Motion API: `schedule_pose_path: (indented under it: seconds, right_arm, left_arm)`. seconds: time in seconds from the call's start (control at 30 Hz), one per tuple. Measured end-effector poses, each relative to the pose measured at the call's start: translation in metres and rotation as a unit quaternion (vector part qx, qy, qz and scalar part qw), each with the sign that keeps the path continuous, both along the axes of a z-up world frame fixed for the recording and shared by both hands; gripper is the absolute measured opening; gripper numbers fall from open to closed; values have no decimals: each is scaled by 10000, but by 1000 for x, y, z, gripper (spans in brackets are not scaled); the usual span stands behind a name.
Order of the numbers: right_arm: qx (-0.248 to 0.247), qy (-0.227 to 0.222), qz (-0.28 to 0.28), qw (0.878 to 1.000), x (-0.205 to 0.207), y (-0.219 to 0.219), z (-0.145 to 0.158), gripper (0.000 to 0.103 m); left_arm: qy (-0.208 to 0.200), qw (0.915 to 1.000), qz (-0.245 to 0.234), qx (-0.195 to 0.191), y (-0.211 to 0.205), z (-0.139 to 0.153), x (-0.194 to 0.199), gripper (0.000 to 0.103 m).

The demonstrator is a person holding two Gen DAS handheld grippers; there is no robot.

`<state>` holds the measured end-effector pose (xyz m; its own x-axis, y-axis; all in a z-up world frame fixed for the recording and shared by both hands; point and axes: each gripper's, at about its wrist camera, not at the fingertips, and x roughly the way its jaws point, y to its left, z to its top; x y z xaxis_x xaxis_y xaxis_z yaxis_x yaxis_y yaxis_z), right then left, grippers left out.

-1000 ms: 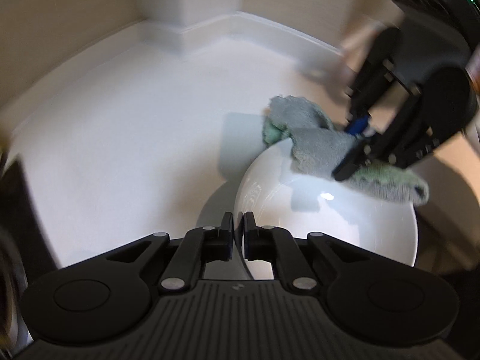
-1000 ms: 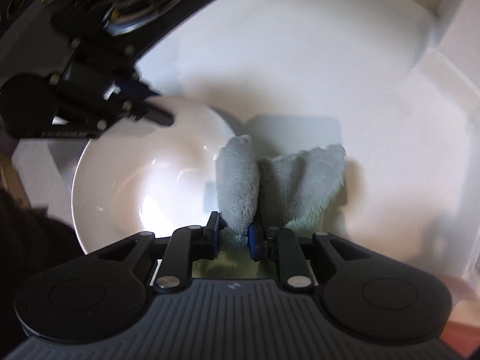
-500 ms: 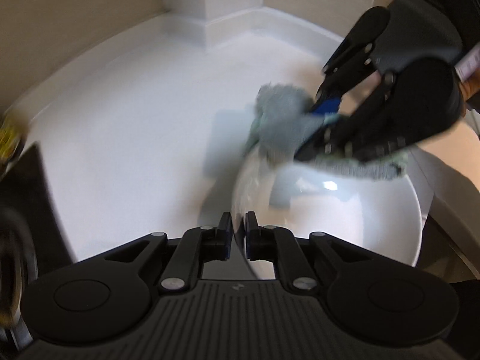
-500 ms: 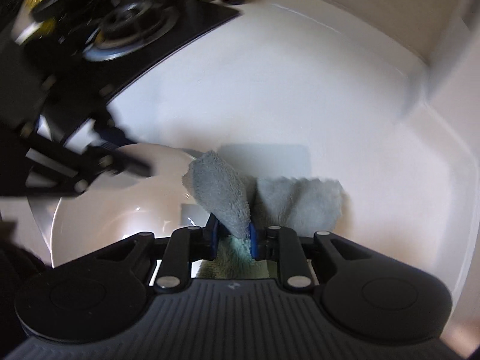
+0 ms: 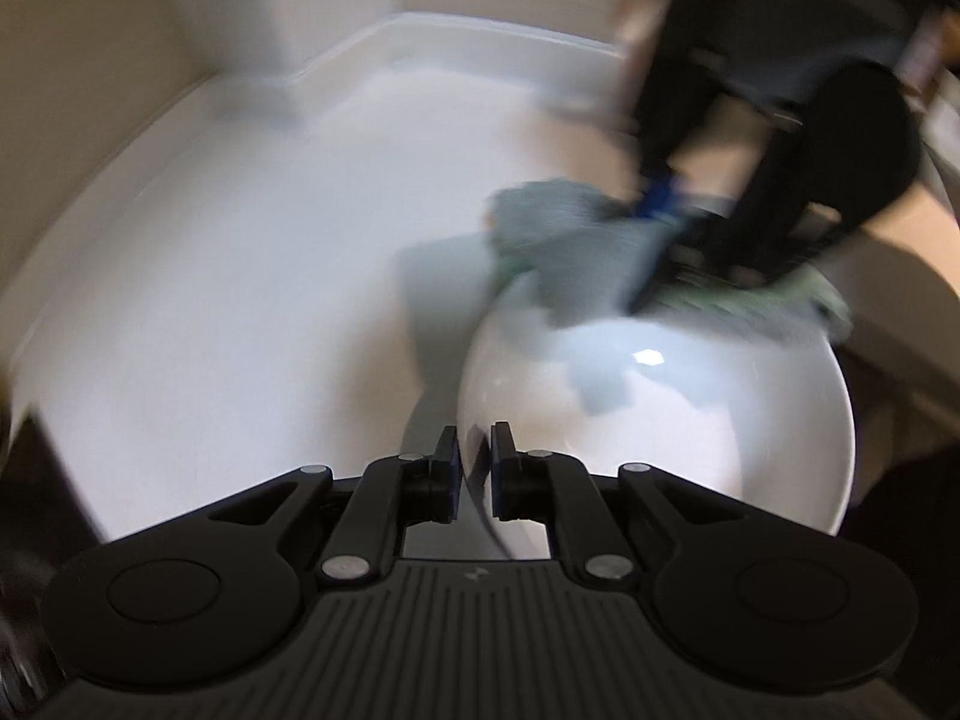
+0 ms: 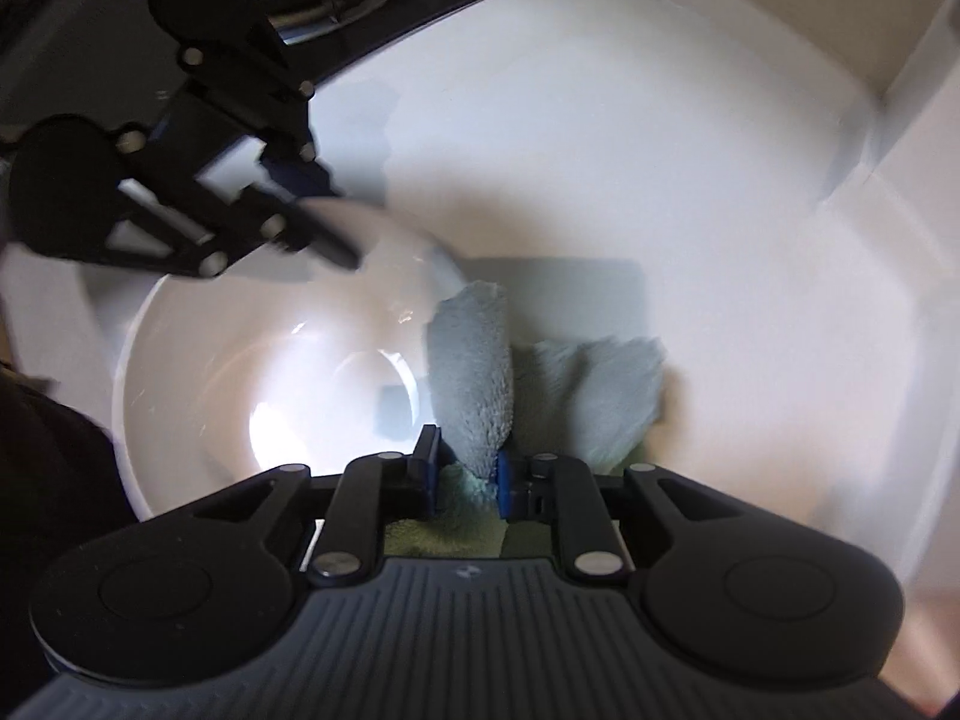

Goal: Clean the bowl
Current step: 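Keep wiping the bowl interior with the towel in the right gripper, then sweep the towel along the bowl rim with the right gripper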

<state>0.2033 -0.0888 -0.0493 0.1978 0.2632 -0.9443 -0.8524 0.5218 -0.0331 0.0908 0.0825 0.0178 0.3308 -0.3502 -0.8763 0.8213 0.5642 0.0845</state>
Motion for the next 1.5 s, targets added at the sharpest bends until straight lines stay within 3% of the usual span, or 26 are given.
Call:
schedule_pose_path:
  seconds: [0.07,0.13,0.23,0.4,0.53,0.73,0.9,1.0,1.2,1.5]
  right_arm:
    - [-153,-342,241,9990,-2,17,-1,20]
    - [-264,-579,451,9970,-7,27,-1,21]
    - [75,-442,143,9989,0,21,0,18]
    - [667,-61,-616,9959,11,-1,1,13]
    - [820,93,-1013,9914,8,-15,1,13]
    - [152,354,-159,9991,1,-10,3,15]
    - [-492,-464,452,9967,0,22,2,17]
    - [-176,-500,277,9982,9,27,4,18]
    - [728,59,-589,9956,23,-4,17,17]
    - [1000,153,-886,9909,9,-27,19,17]
  left_arm:
    - [-42,9997,-235,76,-3,1,-3,10]
    - [1,10000,-1,3,-1,1,-1,10]
    - [48,9963,813,-261,12,2,-3,9]
    - [142,9767,2083,-503,36,6,-23,9]
    - [142,9810,1887,-417,37,2,-23,8]
    - [183,9920,1192,-385,27,-2,-8,7]
    - [10,9974,709,-125,18,1,-2,8]
    - [49,9961,841,-270,20,1,0,8]
    - [74,9899,1346,-441,31,2,-14,7]
    - [31,9828,1759,-553,48,14,-34,7]
